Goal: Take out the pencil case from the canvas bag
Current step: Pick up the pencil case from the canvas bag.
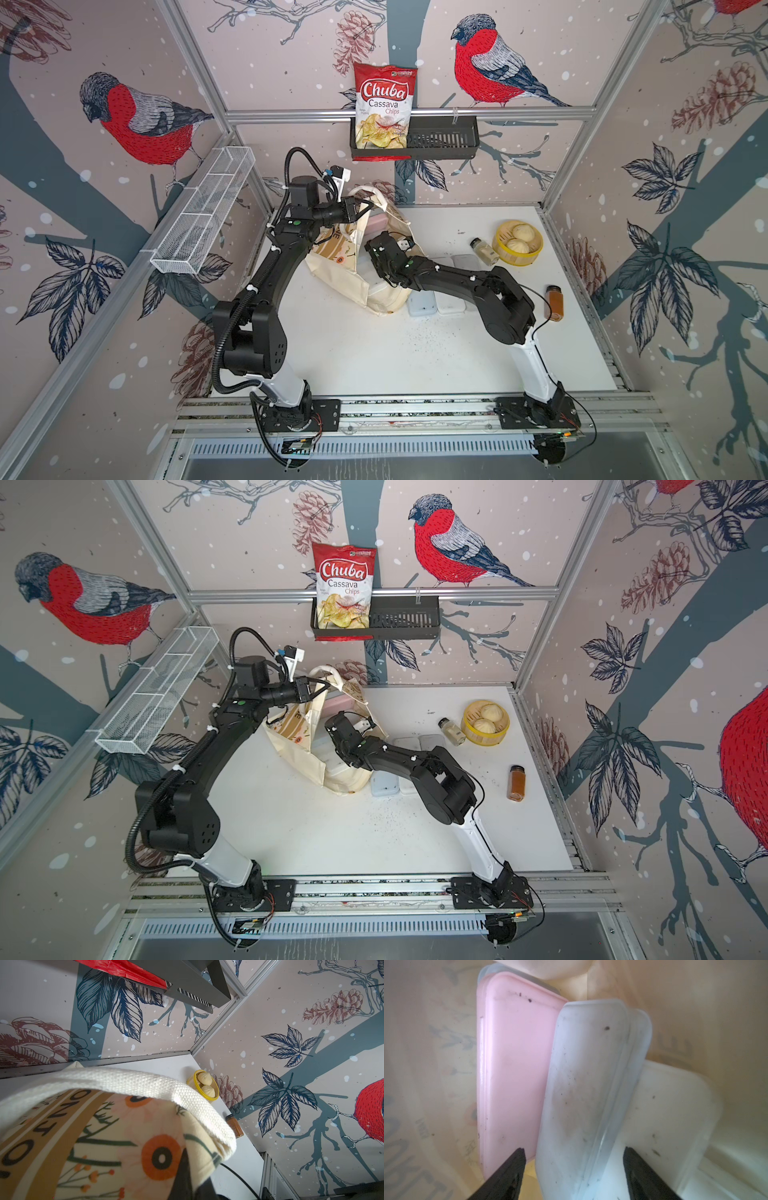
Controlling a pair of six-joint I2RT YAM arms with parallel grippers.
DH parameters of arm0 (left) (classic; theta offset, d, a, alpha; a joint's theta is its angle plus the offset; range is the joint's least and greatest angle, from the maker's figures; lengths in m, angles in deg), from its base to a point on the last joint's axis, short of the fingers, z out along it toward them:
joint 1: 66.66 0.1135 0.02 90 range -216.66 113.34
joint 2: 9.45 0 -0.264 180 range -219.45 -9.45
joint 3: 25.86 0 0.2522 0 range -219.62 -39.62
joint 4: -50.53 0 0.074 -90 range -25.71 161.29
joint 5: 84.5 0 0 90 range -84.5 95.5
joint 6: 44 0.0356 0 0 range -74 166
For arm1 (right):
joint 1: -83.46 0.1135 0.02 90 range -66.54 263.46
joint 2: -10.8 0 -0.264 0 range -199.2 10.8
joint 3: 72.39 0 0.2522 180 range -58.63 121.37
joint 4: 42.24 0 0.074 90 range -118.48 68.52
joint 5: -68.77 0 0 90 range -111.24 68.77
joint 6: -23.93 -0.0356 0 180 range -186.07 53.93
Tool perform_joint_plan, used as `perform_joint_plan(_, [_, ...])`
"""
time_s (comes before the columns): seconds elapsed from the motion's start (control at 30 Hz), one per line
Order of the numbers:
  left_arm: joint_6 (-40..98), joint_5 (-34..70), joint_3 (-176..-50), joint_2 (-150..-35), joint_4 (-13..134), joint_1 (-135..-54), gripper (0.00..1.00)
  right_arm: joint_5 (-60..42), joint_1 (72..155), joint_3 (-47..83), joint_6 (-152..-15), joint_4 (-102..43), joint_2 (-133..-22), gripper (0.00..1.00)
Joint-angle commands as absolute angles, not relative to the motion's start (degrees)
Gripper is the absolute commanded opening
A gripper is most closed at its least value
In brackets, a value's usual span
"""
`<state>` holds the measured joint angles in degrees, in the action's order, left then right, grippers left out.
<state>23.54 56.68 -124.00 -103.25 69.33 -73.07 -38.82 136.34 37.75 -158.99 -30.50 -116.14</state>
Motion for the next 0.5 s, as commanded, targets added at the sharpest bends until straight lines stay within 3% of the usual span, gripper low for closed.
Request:
perform_joint_plan(0.0, [23.74,58.82,-124.62,-102.70,65.43,-72.99,0.00,-38.84,136.05,38.67,-160.40,-25.18,-117.42,0.78])
perform_joint_plan(0.3, [23.95,59.39,-124.72,-102.62,65.54,-73.52,0.00,-34.18,135.29,43.05,-161.99,-27.29,-120.30,0.79])
perform_joint_plan(0.47, [24.40,59.23,-124.79,-102.44,65.87,-73.56,0.00,-33.06,135.22,39.25,-162.38,-36.79,-119.04,0.79])
